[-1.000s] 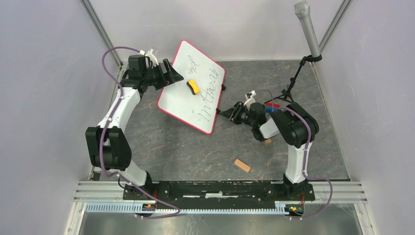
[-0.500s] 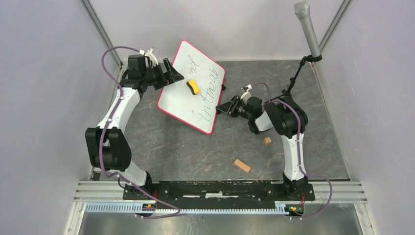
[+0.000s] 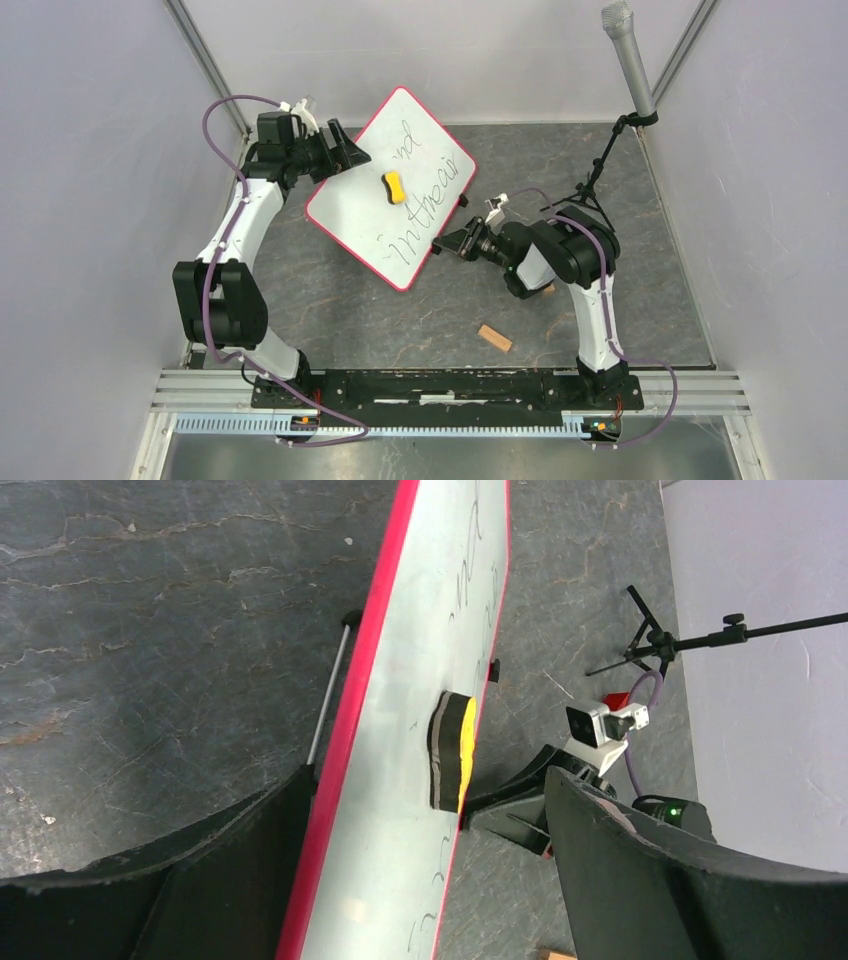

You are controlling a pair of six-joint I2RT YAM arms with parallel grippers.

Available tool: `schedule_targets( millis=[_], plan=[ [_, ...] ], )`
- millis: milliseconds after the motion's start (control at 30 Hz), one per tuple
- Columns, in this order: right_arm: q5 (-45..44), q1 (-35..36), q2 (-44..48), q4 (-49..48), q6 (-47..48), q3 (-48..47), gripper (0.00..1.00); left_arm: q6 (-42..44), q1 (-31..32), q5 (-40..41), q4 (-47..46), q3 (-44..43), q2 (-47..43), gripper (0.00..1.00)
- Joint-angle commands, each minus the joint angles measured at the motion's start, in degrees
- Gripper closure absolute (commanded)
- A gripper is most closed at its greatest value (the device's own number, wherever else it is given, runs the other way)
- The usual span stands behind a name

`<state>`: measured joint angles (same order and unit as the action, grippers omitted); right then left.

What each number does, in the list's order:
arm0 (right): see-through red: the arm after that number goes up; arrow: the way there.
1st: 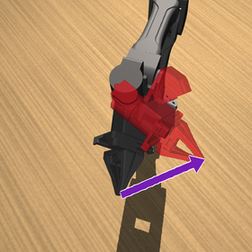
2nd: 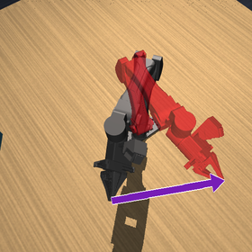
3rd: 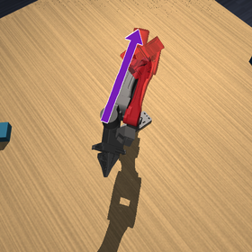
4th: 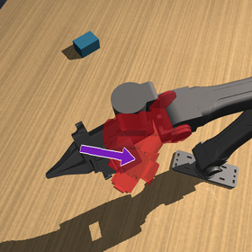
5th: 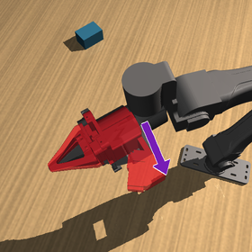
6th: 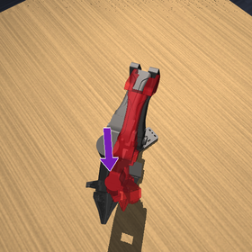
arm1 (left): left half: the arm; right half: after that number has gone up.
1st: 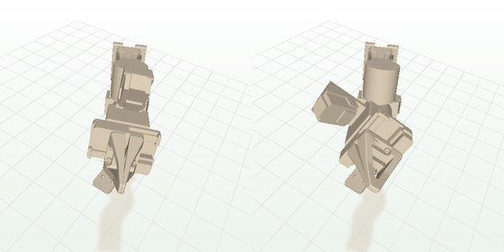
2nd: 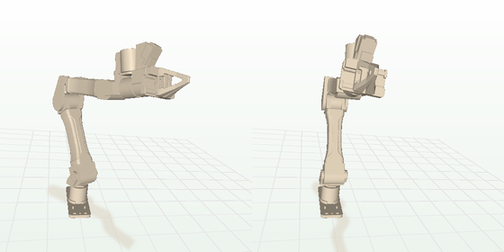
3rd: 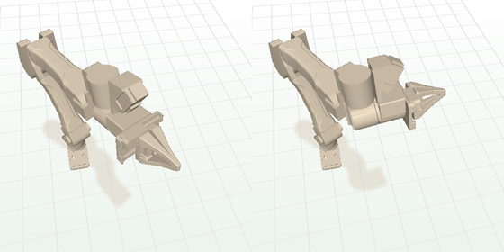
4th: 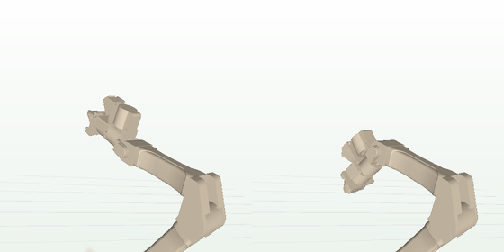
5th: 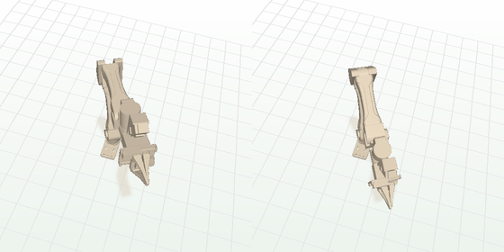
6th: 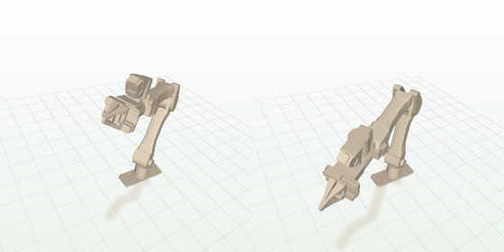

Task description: Erase the whiteboard

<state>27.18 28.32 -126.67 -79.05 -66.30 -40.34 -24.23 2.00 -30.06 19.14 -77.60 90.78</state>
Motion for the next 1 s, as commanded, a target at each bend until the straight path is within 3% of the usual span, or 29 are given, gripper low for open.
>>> schedule_targets(
  millis=[0,100,167,333,467,600,667,733,967],
  plan=[
    [1.55,-0.62,7.14,0.74,3.63,4.02,0.69,-0.06,0.39,-0.70,-1.15,-1.18,-1.74,0.09],
    [-1.36,-2.07,15.11,16.22,17.13,2.79,0.57,0.79,0.45,-0.53,-0.26,-2.39,-0.92,0.05],
    [-5.72,-1.29,19.48,32.78,27.64,-1.02,0.43,1.65,0.42,0.93,0.90,-3.67,0.00,0.02],
    [-19.37,2.28,25.70,49.89,44.72,-9.77,0.20,1.25,0.45,2.41,4.53,-10.39,5.47,0.01],
    [-26.45,5.76,23.32,52.22,49.93,-21.25,0.11,1.25,0.40,4.63,7.40,-16.81,11.15,0.00],
    [-31.15,7.82,16.35,54.04,51.28,-36.68,0.10,0.72,0.51,1.19,7.22,-18.81,14.45,0.01],
    [-29.39,7.88,13.97,53.77,50.44,-41.20,0.09,0.70,0.65,0.59,7.00,-18.48,14.81,0.03],
    [-25.91,7.89,12.84,55.14,49.39,-43.02,0.02,1.08,0.85,-0.26,5.83,-16.97,14.24,0.05],
    [-19.88,8.48,15.12,58.71,47.76,-37.37,0.03,0.27,0.86,-0.64,3.89,-15.99,13.11,0.18]
  ],
)
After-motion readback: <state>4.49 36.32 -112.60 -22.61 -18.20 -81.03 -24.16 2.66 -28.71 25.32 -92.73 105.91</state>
